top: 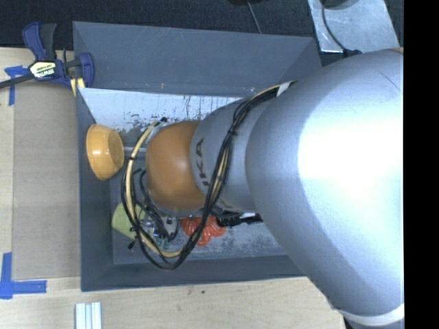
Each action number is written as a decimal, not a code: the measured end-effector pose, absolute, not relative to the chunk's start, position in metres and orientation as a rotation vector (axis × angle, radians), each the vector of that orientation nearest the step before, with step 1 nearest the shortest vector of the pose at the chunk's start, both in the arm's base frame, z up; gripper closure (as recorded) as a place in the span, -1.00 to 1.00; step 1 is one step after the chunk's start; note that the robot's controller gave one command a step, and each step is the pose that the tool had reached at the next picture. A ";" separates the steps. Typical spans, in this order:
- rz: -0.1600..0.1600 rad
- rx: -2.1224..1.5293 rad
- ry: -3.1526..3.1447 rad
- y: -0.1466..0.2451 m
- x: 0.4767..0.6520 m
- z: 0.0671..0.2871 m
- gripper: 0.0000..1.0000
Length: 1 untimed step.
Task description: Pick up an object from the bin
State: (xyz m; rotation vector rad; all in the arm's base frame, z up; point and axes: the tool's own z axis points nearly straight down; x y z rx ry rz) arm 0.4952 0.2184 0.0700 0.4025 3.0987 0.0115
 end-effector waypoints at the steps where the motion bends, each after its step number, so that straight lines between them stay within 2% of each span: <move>1: 0.006 1.197 2.900 0.180 0.485 0.071 1.00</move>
Offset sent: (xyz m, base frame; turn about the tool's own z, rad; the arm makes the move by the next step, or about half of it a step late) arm 0.0000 0.0000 0.0000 0.0000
